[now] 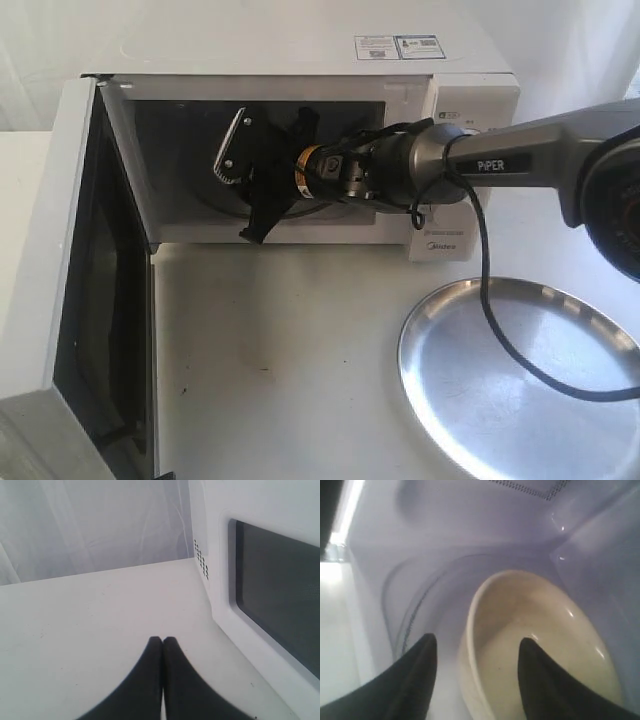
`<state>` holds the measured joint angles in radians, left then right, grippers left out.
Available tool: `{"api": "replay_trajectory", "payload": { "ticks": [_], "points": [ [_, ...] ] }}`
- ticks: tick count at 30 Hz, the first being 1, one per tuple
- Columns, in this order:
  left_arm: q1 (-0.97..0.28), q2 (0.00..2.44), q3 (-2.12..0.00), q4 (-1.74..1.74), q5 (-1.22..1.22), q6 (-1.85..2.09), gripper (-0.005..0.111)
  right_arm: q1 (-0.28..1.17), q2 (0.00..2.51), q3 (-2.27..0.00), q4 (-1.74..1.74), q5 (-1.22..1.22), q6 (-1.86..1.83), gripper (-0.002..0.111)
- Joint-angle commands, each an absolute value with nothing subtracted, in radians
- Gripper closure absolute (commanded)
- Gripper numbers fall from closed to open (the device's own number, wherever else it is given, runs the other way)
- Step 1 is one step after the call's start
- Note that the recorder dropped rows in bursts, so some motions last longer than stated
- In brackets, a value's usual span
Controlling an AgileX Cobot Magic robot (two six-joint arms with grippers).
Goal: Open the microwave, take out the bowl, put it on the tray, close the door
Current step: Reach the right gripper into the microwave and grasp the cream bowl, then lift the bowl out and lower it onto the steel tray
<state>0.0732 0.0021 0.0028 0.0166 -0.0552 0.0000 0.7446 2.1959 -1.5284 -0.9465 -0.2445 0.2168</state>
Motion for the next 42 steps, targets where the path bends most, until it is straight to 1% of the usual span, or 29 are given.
{"api": "replay_trajectory", "payload": {
  "ticks": [1, 5, 9, 14, 16, 18, 19, 26, 29, 32, 34, 37, 40, 42],
  "points": [
    [0.069, 0.000, 0.000, 0.009, -0.059, 0.000, 0.107, 0.746, 2.212, -1.548, -0.947, -0.230, 0.216, 0.062],
    [0.069, 0.000, 0.000, 0.009, -0.059, 0.000, 0.107, 0.746, 2.214, -1.550, -0.947, -0.190, 0.216, 0.064],
    [0.069, 0.000, 0.000, 0.009, -0.059, 0.000, 0.107, 0.746, 2.229, -1.557, -0.947, -0.146, 0.216, 0.073],
    [0.069, 0.000, 0.000, 0.009, -0.059, 0.000, 0.107, 0.749, 2.249, -1.573, -0.944, -0.115, 0.216, 0.079],
    [0.069, 0.000, 0.000, 0.009, -0.059, 0.000, 0.107, 0.753, 2.249, -1.573, -0.943, -0.118, 0.230, 0.089],
    [0.069, 0.000, 0.000, 0.009, -0.059, 0.000, 0.107, 0.762, 2.243, -1.573, -0.943, -0.128, 0.232, 0.105],
    [0.069, 0.000, 0.000, 0.009, -0.059, 0.000, 0.107, 0.765, 2.241, -1.573, -0.935, -0.132, 0.237, 0.108],
    [0.069, 0.000, 0.000, 0.009, -0.059, 0.000, 0.107, 0.814, 2.147, -1.524, -0.933, -0.148, 0.352, 0.108],
    [0.069, 0.000, 0.000, 0.009, -0.059, 0.000, 0.107, 0.849, 2.051, -1.472, -0.933, -0.080, 0.501, 0.108],
    [0.069, 0.000, 0.000, 0.009, -0.059, 0.000, 0.107, 0.893, 1.926, -1.373, -0.935, 0.027, 0.590, 0.108],
    [0.069, 0.000, 0.000, 0.009, -0.059, 0.000, 0.107, 0.933, 1.825, -1.288, -0.919, 0.134, 0.631, 0.108],
    [0.069, 0.000, 0.000, 0.009, -0.059, 0.000, 0.107, 0.994, 1.683, -1.169, -0.844, 0.361, 0.631, 0.108],
    [0.069, 0.000, 0.000, 0.009, -0.059, 0.000, 0.107, 1.038, 1.571, -1.045, -0.810, 0.587, 0.631, 0.108],
    [0.069, 0.000, 0.000, 0.009, -0.059, 0.000, 0.107, 1.048, 1.504, -0.957, -0.760, 0.694, 0.629, 0.108]
  ]
}}
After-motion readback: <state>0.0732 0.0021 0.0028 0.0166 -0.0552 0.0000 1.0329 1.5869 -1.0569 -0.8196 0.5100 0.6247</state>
